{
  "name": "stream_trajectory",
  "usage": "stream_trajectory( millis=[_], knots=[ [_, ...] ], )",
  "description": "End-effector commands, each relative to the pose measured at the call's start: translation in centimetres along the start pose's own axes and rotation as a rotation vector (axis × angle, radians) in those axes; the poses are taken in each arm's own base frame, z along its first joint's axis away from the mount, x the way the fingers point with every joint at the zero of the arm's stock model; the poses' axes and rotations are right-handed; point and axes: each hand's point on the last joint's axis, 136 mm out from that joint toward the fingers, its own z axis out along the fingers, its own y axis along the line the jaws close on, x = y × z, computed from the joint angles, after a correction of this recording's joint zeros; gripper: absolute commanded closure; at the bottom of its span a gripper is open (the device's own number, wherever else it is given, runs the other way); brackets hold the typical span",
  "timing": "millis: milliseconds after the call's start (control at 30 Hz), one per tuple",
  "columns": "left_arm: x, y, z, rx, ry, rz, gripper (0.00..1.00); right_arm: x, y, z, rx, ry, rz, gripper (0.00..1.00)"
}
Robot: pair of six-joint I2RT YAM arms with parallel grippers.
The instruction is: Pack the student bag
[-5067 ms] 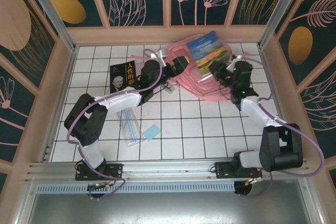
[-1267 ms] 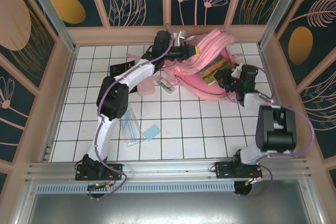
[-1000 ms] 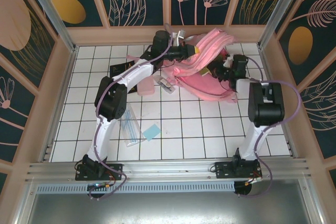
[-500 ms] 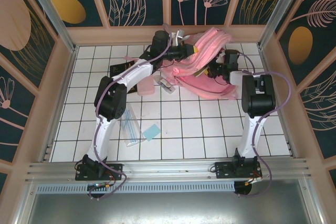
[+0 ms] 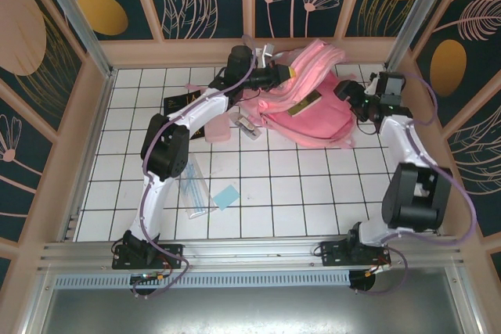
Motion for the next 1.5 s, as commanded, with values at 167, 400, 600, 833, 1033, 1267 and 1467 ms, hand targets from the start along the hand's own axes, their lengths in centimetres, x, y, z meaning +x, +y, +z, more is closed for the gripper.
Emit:
stream_trajectory(
  millis=[167, 400, 600, 833, 1033, 1267, 1467],
  knots=[
    [-2.9, -3.4, -8.0, -0.151, -0.221, 0.191, 0.14, 1.0, 6.7, -5.5, -0.073, -0.102, -0.156, 0.18],
    [-4.8, 4.7, -19.9, -0.506, -0.432, 0.137, 0.11, 8.2, 16.7, -1.4, -0.307, 0.014, -0.261, 0.20],
    [-4.0, 11.7, -29.2, -0.738, -0.539, 0.035, 0.10, 15.2, 22.3, 5.1, -0.361, 0.159, -0.369, 0.29],
    [-1.4, 18.6, -34.7, -0.954, -0.519, -0.045, 0.10, 21.6, 25.9, 13.2, -0.320, 0.313, -0.505, 0.43],
    [1.3, 24.1, -36.6, -1.173, -0.403, -0.088, 0.10, 23.0, 27.4, 15.1, -0.316, 0.334, -0.546, 0.42],
    [2.9, 27.9, -37.9, -1.345, -0.295, -0.123, 0.09, 22.7, 26.4, 14.6, -0.281, 0.321, -0.567, 0.38],
    [4.3, 29.8, -37.2, -1.350, -0.227, -0.155, 0.09, 22.1, 25.3, 14.2, -0.257, 0.297, -0.566, 0.36]
  ],
)
